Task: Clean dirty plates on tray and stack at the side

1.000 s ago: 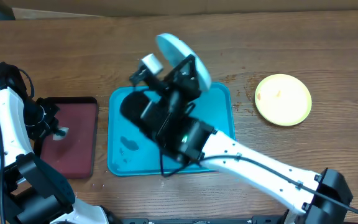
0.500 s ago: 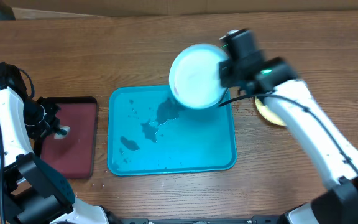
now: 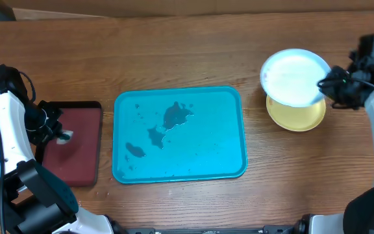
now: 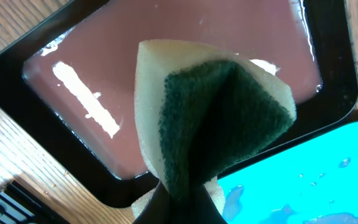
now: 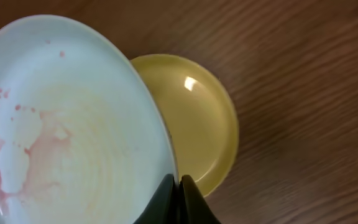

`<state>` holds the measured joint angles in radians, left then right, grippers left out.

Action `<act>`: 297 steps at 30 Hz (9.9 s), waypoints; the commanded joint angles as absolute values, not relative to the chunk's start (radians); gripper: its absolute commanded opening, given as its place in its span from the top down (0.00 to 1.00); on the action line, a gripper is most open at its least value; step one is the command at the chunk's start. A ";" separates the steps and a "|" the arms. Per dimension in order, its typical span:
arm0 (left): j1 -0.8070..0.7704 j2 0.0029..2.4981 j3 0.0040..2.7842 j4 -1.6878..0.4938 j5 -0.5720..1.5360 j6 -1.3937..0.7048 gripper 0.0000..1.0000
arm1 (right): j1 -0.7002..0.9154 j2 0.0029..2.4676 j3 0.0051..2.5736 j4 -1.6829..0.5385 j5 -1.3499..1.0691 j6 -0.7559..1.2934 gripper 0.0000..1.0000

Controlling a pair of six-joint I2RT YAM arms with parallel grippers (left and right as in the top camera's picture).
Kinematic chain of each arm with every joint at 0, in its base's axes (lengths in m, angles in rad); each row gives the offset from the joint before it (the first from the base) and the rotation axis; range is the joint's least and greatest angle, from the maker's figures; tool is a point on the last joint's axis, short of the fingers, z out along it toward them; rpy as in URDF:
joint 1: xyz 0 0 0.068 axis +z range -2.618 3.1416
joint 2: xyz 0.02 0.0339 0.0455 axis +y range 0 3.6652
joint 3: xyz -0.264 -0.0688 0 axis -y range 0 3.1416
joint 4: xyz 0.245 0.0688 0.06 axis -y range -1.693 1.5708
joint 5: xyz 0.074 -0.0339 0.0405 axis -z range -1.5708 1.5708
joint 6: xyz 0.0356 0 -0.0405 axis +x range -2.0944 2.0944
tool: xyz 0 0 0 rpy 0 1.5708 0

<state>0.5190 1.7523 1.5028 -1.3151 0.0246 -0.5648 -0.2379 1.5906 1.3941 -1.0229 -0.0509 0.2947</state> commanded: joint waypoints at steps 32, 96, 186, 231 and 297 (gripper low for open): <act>0.516 1.745 1.263 -1.015 0.044 -0.493 0.93 | -0.069 1.580 1.118 -0.793 -0.376 0.352 0.58; 0.515 1.744 1.231 -0.947 -0.032 -0.509 0.96 | 0.243 1.580 1.118 -0.696 -0.356 0.353 0.48; 0.504 1.746 0.938 -0.535 -0.129 -0.527 0.96 | 0.243 1.580 1.118 -0.698 -0.353 0.353 0.47; 0.503 1.744 1.199 -0.986 0.065 -0.598 0.96 | 0.243 1.580 1.118 -0.691 -0.353 0.353 0.46; 0.511 1.744 1.111 -0.834 -0.176 -0.595 0.87 | 0.243 1.580 1.120 -0.707 -0.338 0.353 0.45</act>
